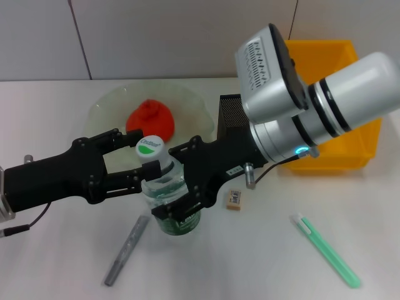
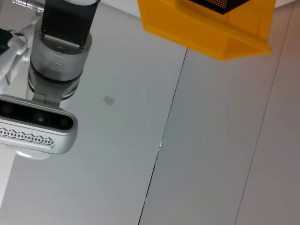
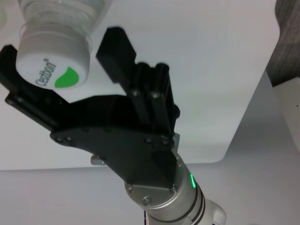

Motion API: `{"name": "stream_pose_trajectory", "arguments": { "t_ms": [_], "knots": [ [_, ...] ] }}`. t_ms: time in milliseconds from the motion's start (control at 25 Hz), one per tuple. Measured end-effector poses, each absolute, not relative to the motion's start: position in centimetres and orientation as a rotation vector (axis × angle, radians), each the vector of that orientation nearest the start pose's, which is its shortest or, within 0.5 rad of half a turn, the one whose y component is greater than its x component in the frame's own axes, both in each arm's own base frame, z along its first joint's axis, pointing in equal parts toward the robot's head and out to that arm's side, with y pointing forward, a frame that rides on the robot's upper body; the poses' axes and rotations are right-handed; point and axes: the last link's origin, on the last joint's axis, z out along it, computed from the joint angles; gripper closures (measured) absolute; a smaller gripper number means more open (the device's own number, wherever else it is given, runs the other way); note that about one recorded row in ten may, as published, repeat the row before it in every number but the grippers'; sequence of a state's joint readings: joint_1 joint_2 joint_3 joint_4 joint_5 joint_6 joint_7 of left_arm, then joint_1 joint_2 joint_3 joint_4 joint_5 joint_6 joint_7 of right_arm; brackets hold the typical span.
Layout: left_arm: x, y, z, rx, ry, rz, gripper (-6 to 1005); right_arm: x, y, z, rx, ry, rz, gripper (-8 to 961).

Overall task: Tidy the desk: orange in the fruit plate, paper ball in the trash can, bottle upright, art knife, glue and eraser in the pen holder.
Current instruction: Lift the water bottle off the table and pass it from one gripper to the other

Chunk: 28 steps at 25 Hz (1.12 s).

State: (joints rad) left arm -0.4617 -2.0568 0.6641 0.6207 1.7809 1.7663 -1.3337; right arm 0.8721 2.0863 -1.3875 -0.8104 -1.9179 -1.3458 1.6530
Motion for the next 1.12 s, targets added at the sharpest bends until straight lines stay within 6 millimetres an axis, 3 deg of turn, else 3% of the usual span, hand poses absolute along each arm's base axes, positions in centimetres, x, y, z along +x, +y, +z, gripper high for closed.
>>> {"name": "stream_pose_trajectory", "arguments": {
  "t_ms": [1120],
  "knots": [
    [-25.3,30.2,0.8,-2.606,-0.444,-1.133,221,9.4,37.5,-8.2,-3.135,0.006,0.318,185]
  ]
}}
